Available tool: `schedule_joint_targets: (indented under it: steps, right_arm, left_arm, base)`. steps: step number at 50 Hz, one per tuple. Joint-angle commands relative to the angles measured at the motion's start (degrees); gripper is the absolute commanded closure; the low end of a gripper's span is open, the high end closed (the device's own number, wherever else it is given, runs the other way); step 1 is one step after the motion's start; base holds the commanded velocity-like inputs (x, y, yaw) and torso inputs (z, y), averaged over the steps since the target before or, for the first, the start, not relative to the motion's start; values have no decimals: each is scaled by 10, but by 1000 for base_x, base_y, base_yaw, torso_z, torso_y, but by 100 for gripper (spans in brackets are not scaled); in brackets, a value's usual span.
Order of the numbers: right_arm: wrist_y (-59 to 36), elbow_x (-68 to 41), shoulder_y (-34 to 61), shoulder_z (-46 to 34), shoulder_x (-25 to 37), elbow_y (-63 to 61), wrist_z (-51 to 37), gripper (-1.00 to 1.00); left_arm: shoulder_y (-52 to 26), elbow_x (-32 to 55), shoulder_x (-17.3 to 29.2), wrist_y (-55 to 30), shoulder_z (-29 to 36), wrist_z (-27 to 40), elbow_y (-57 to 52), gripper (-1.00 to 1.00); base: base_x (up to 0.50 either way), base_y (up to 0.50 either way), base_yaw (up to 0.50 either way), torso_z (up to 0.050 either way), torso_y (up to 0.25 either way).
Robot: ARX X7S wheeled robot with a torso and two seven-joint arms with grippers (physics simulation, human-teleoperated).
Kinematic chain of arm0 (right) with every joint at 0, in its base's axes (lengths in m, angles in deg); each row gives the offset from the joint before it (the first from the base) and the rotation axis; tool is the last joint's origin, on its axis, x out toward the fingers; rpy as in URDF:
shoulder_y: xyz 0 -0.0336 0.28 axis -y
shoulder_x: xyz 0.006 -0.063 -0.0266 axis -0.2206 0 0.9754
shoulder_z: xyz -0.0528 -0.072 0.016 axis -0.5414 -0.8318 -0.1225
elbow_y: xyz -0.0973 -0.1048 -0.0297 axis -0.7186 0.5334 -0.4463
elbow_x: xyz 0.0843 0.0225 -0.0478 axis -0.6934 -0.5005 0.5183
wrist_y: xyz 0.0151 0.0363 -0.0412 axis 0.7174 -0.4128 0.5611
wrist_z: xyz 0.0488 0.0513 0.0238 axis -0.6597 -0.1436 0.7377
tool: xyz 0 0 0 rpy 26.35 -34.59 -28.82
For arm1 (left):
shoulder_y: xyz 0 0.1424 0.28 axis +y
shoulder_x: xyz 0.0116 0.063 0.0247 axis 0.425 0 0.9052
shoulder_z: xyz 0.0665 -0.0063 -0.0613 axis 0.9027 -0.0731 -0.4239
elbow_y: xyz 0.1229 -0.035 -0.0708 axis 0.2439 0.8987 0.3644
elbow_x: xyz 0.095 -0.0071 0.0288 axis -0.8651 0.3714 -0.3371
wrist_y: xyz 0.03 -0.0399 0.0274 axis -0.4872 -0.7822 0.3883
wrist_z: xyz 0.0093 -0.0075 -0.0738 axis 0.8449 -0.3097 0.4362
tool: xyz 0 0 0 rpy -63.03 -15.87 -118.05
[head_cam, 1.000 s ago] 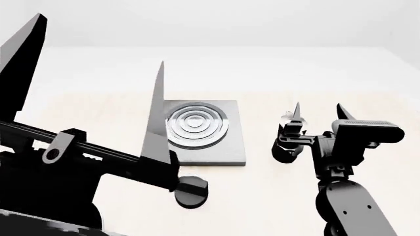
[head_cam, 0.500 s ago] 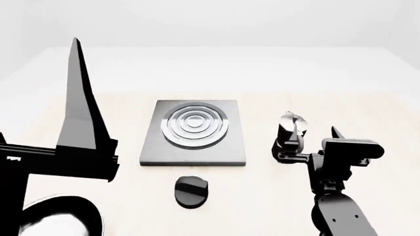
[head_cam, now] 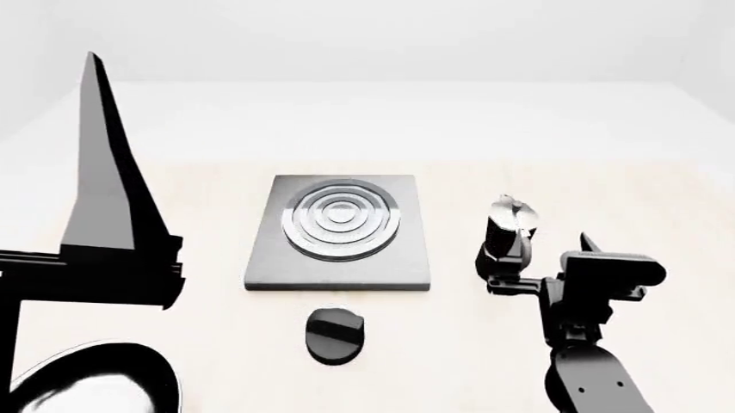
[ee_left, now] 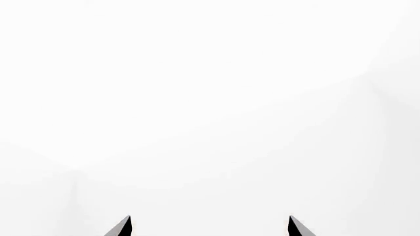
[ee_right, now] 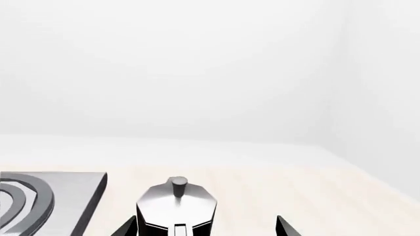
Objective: Turn on the stove and put the moka pot on it.
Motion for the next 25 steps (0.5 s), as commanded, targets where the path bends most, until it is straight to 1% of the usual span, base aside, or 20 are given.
schedule_joint_targets:
  steps: [1, 8, 11, 14, 15, 16, 17, 18, 20, 22, 23, 25]
  right_arm:
    - [7, 2, 3, -3, -2, 20, 4, -100]
    - [-9, 7, 4, -14, -1, 35, 9, -100]
    - [-9, 8, 6, -16, -1, 43, 12, -100]
    - [28, 15, 8, -19, -10, 85, 19, -100]
    - [-4, 10, 7, -19, -2, 53, 14, -100]
    - [-9, 10, 6, -19, -1, 49, 13, -100]
    - [21, 16, 7, -21, -8, 81, 18, -100]
    - [30, 17, 8, -21, -10, 92, 19, -100]
    - [-7, 10, 7, -20, 0, 53, 14, -100]
    - [-10, 9, 7, -20, 0, 50, 14, -100]
    - [27, 16, 8, -22, -9, 91, 19, -100]
    - [3, 11, 9, -22, -3, 68, 17, -100]
  left_arm:
    - [-5, -1, -1, 4, 7, 5, 0, -100]
    - [-5, 0, -17, 4, 17, 16, 0, -100]
    - [-5, 0, -13, 5, 13, 13, 0, -100]
    - [-5, -2, -16, 7, 18, 17, 0, -100]
    - [-5, -3, -16, 8, 20, 18, 0, -100]
    - [-5, -3, -15, 8, 20, 17, 0, -100]
    - [-5, 3, -13, 6, 12, 13, 0, -100]
    - [-5, 0, -13, 7, 15, 14, 0, -100]
    - [-5, 1, -16, 7, 15, 15, 0, -100]
    - [-5, 1, -16, 7, 15, 16, 0, -100]
    - [-4, 0, -17, 9, 17, 17, 0, -100]
    - [-4, -1, -18, 9, 19, 19, 0, -100]
  base:
    - [0, 0, 0, 0, 0]
    - [0, 0, 0, 0, 0]
    - [0, 0, 0, 0, 0]
    - [0, 0, 0, 0, 0]
    - [0, 0, 0, 0, 0]
    - [0, 0, 0, 0, 0]
    - [0, 0, 0, 0, 0]
    - [0, 0, 0, 0, 0]
    - [0, 0, 0, 0, 0]
    - [0, 0, 0, 0, 0]
    - [0, 0, 0, 0, 0]
    - [0, 0, 0, 0, 0]
